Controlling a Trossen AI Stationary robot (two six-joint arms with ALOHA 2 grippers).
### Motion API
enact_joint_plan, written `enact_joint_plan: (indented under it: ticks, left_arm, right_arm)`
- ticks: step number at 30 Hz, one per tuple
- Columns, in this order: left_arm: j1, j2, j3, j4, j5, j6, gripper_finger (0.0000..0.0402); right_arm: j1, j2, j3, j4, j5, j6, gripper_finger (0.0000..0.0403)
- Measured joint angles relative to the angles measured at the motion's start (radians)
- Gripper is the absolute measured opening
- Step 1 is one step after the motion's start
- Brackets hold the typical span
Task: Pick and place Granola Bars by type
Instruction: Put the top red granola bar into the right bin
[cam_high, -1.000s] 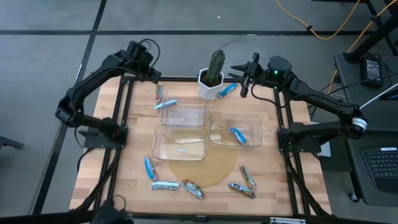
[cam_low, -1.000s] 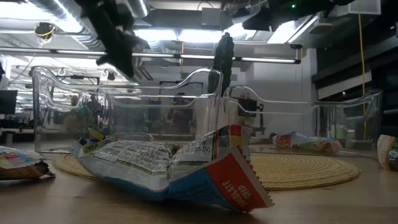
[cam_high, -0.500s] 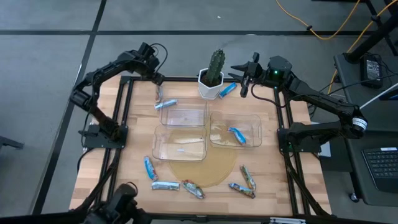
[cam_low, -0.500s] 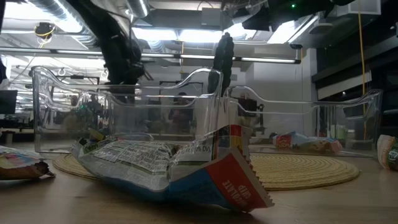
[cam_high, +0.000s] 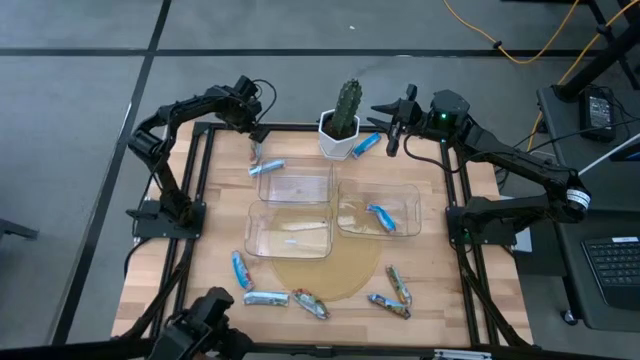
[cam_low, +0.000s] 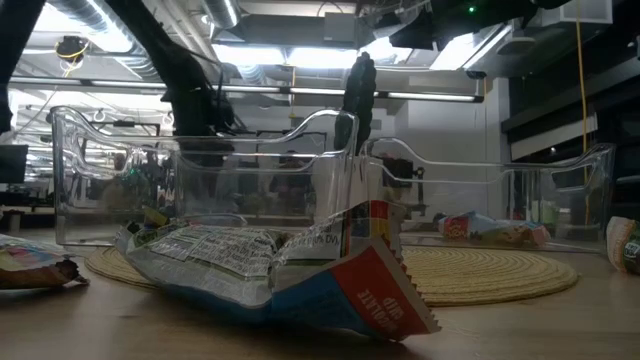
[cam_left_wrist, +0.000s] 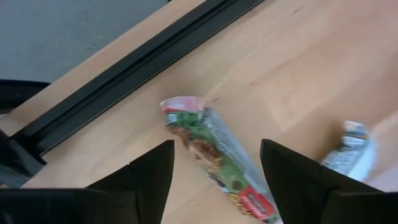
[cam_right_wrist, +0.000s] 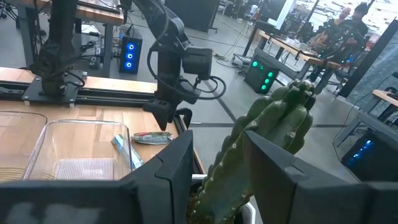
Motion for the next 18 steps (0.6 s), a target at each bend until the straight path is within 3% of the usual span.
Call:
enact_joint_plan:
  ticks: [18]
  left_arm:
    - [0.0,0.129,0.0,0.002,-0.037,0.041,0.0233]
  right_arm:
    - [0.0,0.0,0.0,0.007,0.0,-0.004,0.0143]
